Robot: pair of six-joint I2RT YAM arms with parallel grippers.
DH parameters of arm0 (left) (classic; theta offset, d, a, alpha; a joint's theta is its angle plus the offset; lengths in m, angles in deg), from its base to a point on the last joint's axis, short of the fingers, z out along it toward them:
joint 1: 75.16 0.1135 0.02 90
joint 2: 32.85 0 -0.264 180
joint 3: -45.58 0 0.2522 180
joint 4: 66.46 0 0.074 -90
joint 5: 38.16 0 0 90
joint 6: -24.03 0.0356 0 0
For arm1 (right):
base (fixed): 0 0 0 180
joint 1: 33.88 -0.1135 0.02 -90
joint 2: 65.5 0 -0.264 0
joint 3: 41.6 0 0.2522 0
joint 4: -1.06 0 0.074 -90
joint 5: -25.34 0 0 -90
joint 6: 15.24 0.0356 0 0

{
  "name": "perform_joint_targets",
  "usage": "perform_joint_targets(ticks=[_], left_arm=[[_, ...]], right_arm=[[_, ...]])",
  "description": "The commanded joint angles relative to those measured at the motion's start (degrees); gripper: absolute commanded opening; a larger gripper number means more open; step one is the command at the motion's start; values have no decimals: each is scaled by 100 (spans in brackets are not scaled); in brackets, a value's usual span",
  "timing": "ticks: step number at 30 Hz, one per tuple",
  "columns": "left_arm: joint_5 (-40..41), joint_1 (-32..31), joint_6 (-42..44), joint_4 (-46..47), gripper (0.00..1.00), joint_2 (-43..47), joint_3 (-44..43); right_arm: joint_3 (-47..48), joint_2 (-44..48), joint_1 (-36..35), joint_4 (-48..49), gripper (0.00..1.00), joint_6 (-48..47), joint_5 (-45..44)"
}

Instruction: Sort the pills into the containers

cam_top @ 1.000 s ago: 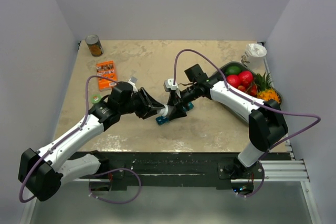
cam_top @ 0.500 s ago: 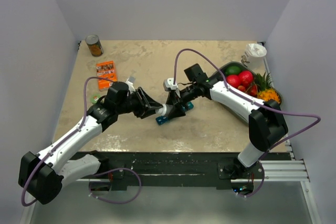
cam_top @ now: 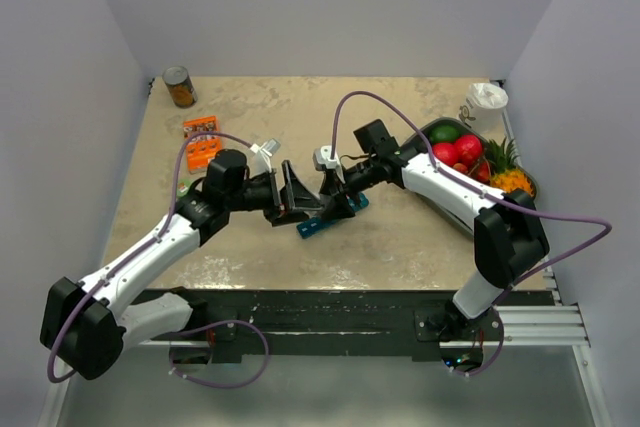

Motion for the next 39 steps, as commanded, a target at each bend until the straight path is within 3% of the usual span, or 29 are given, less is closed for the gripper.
perform_joint_targets(ticks=[1,3,7,11,13,15,17,21,23,27,33,39], left_arm=[[-529,3,1010,162,94,137,-373],[-346,3,1609,-251,98,225,-566],[-230,11,3785,-1901,99,392,-1005],[-169,11,5002,-2529,98,778,-1006],[409,3,5738,-2565,98,1120,-972],[918,3,6346,-2277,98,1654,-744],[1036,3,7129,-1303,99,2095,-60],[361,-6,8132,884,99,3019,1294],[280,-6,8326,1836,99,2924,1691],[-79,-6,8826,1953,99,1776,1324],[-519,-6,8995,2260,98,974,989],[-897,-6,8924,2155,81,569,796]], right_arm=[[91,103,-19,126,0,-44,32],[91,103,-19,108,0,-61,23],[100,111,-28,82,0,-88,15],[108,103,-19,64,0,-105,58],[108,103,-28,46,0,-140,67],[117,94,-19,-6,0,-193,111],[109,94,-28,-59,0,-245,155],[109,103,-19,-77,0,-298,208],[109,94,-28,-94,0,-316,243],[100,85,-28,-138,0,-369,287],[109,68,-19,-191,0,-448,331],[109,50,-19,-208,0,-474,348]])
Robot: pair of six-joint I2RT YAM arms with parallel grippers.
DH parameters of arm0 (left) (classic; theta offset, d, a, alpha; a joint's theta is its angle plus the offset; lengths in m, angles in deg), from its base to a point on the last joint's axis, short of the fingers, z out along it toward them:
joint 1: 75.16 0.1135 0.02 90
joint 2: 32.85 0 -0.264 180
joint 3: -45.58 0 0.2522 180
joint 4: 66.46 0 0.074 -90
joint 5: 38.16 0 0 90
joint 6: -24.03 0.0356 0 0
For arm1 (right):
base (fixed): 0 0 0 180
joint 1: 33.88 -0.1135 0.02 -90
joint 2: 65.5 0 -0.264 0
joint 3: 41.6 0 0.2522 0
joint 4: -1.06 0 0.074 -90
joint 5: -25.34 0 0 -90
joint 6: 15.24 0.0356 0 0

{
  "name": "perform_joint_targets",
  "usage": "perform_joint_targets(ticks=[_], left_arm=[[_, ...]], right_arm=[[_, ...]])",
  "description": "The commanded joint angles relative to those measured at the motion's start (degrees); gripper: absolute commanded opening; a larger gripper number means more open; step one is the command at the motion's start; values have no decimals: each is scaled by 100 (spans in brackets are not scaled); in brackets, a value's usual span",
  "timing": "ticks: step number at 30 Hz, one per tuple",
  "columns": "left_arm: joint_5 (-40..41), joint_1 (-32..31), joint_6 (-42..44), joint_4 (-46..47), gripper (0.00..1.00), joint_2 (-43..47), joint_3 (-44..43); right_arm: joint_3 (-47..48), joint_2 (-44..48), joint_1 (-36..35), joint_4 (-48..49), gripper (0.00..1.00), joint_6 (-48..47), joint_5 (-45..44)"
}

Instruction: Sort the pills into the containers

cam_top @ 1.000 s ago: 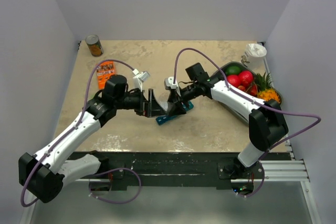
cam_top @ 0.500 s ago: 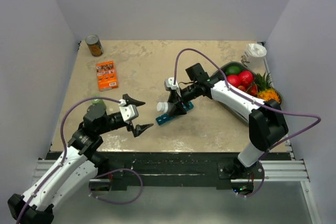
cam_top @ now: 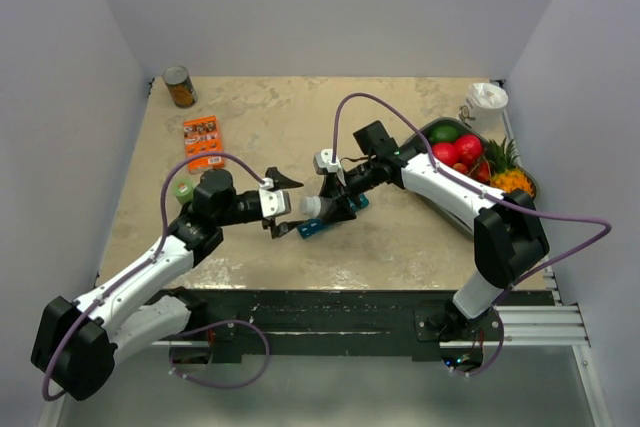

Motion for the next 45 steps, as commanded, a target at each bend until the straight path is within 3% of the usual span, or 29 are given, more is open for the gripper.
perform_joint_targets(ticks=[1,4,9,16,24,27,29,31,35,36,37,41,43,45], left_arm=[[-524,-4,221,293,71,-241,-411],[-524,-4,221,143,55,-364,-499],[-463,5,230,81,55,-364,-490],[-401,-4,335,-182,68,-320,-482],[-349,-4,458,-446,62,-443,-561],[-401,-4,353,-438,47,-452,-613],[-419,5,196,-385,26,-452,-648],[-314,5,-287,-297,2,-461,-719],[98,5,-1744,-183,0,-487,-833],[517,5,-2740,-322,0,-505,-999],[617,5,-3167,-506,0,-548,-1131],[171,5,-5232,-825,0,-725,-1440],[248,5,-6787,-658,0,-646,-1300],[537,-4,-8034,-1154,0,-549,-1377]], right_arm=[[117,50,-28,-18,0,-138,233],[117,59,-19,-27,0,-146,241],[126,59,-19,-27,0,-138,241],[126,59,-19,-36,0,-146,233],[117,59,-28,-36,0,-138,241],[117,59,-19,-36,0,-146,233],[126,59,-28,-36,0,-146,233],[117,59,-19,-27,0,-138,206],[117,59,-19,95,0,-24,66],[100,59,-28,131,0,46,39],[100,50,-28,149,0,64,13],[91,50,-19,263,0,205,-92],[82,41,-28,289,0,240,-128],[82,24,-19,333,0,275,-145]])
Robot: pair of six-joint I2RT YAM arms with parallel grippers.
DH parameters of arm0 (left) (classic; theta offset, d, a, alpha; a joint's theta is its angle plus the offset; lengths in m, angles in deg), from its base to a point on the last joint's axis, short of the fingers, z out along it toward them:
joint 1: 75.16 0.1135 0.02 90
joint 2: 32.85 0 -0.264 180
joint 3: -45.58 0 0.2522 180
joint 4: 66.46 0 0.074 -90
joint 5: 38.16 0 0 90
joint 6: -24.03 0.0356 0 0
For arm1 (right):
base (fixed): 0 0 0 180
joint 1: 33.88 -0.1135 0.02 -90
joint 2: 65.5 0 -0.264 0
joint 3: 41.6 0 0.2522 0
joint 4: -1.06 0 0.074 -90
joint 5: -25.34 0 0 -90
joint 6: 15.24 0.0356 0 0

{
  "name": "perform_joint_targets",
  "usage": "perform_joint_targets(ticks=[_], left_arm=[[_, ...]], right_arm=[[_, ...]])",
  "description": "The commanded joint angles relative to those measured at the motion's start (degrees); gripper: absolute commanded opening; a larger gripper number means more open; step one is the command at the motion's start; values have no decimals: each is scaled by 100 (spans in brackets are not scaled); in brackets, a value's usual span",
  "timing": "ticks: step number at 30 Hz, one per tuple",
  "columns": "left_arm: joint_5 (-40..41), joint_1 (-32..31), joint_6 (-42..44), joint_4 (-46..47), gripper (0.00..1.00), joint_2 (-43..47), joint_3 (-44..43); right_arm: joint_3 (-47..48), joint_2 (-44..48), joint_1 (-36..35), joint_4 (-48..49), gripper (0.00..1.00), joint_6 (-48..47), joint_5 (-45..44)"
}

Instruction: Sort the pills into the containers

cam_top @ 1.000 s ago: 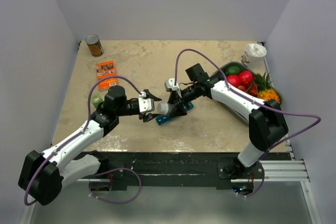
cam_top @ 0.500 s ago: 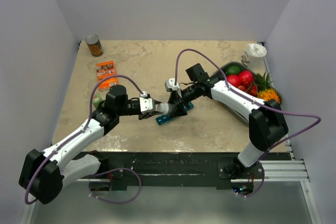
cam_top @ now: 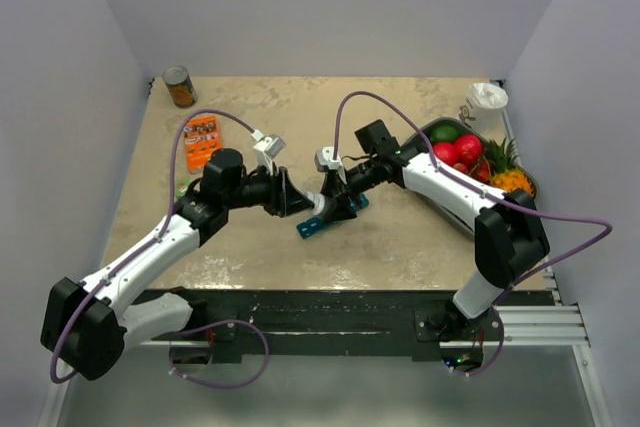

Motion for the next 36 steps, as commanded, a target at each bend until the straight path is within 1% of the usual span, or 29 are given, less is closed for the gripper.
perform_joint_targets(ticks=[1,2,3,4,8,9,11,12,14,15,16,17,18,21,25,26,29,30,32,33,35,36], left_arm=[[54,-67,-3563,-217,0,232,-434],[89,-76,-3670,-437,0,275,-539],[342,-68,-3584,-953,0,284,-827],[492,-76,-3487,-1219,0,319,-969],[967,-67,-2978,-1853,0,477,-1217],[1290,-59,-2716,-2054,0,513,-1199],[1669,-41,-2451,-2170,0,644,-1085],[2150,-32,-2223,-2310,0,697,-954],[2548,3,-1985,-2303,0,828,-752],[3194,-6,-1740,-2416,0,847,-594],[3549,3,-1650,-2495,0,829,-540],[3865,3,-1362,-2522,0,786,-392],[4486,12,-1307,-2583,0,724,-338],[5193,90,-1114,-2567,0,259,-154],[5477,205,-1043,-2382,1,-548,-39],[5521,214,-1026,-2364,2,-655,-4],[5618,275,-1017,-2268,18,-946,119],[5618,310,-1025,-2198,34,-972,172],[5618,337,-1034,-2118,53,-946,294],[5635,346,-1052,-2109,68,-920,312],[5627,372,-1069,-2109,78,-780,348],[5583,372,-1061,-2118,86,-727,348]], right_arm=[[80,24,-50,255,0,127,-180],[71,24,-50,289,0,144,-198],[71,41,-50,298,0,162,-215],[80,41,-50,307,0,188,-259],[89,85,-50,334,0,206,-303],[89,94,-41,325,0,206,-303],[89,85,-32,316,0,206,-277],[80,85,-23,316,0,197,-268],[89,103,-6,307,0,189,-216],[80,111,12,299,0,188,-189],[89,111,21,298,0,188,-154],[89,120,38,298,0,206,-102],[89,129,99,307,0,223,-66],[71,208,275,430,0,425,74],[71,489,662,877,0,1118,-39],[80,568,741,1122,0,1485,-144],[124,981,978,1266,0,1726,-733],[150,1138,1014,1213,0,1700,-917],[272,1271,1031,1012,0,1613,-1260],[326,1376,1066,949,0,1595,-1314],[483,1447,1110,852,0,1629,-1358],[519,1482,1119,835,0,1673,-1349]])
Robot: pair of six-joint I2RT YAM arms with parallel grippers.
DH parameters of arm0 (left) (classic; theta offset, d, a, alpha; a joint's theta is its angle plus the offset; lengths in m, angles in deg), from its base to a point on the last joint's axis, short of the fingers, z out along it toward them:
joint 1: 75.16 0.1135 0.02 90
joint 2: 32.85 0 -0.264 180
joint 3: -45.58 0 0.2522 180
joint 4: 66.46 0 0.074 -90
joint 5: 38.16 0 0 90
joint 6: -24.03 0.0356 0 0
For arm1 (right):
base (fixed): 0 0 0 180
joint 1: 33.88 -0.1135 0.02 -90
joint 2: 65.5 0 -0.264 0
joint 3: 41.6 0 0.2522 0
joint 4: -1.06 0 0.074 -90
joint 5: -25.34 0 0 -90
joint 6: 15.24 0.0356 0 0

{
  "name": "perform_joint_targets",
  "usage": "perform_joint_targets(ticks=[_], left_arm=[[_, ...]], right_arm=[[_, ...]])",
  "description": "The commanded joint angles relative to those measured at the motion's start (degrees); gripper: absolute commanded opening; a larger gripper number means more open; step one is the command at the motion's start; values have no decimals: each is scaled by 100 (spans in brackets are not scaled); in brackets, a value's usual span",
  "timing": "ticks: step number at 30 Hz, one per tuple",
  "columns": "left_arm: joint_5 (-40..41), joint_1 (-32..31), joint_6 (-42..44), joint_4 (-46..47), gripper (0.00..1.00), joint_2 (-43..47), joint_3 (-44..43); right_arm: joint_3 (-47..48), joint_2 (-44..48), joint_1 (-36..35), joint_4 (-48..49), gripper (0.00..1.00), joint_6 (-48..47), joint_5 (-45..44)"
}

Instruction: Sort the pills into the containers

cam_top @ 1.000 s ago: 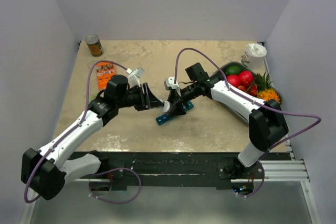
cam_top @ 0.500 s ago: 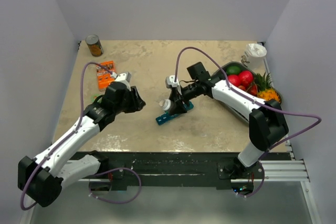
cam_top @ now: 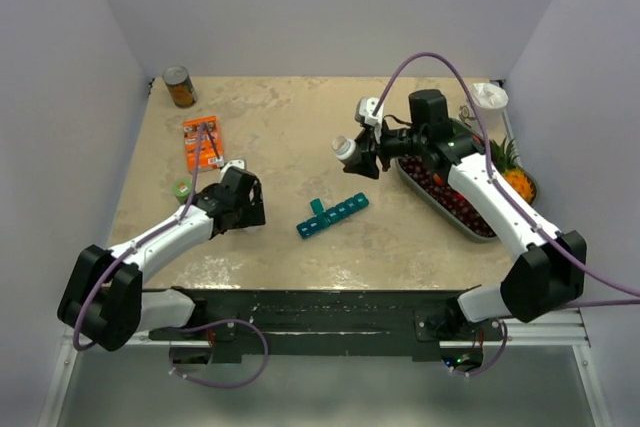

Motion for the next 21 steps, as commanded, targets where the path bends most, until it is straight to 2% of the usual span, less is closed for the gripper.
perform_joint_targets(ticks=[1,4,7,8,10,11,13,14,17,21], left_arm=[[191,70,50,275,90,399,27],[-81,79,120,144,93,645,-105],[-809,79,444,-14,96,917,-395],[-1569,79,750,29,96,1006,-517],[-2486,79,998,256,96,1364,-519],[-3526,79,1129,745,96,1515,-379],[-4420,71,991,1458,95,1944,-124],[-5094,70,616,2262,95,2025,129],[-5530,18,-254,3584,95,2114,439],[-5146,-307,-671,4089,96,1816,317]], right_arm=[[432,289,29,26,0,260,-267],[327,342,38,157,0,409,-109],[55,377,37,280,0,401,-13],[-129,421,29,342,0,348,5],[-305,474,29,465,0,304,23],[-463,491,29,500,0,243,58],[-578,500,29,553,0,181,75],[-640,474,29,545,0,85,84],[-728,448,29,562,0,23,172],[-816,369,29,588,0,-21,251]])
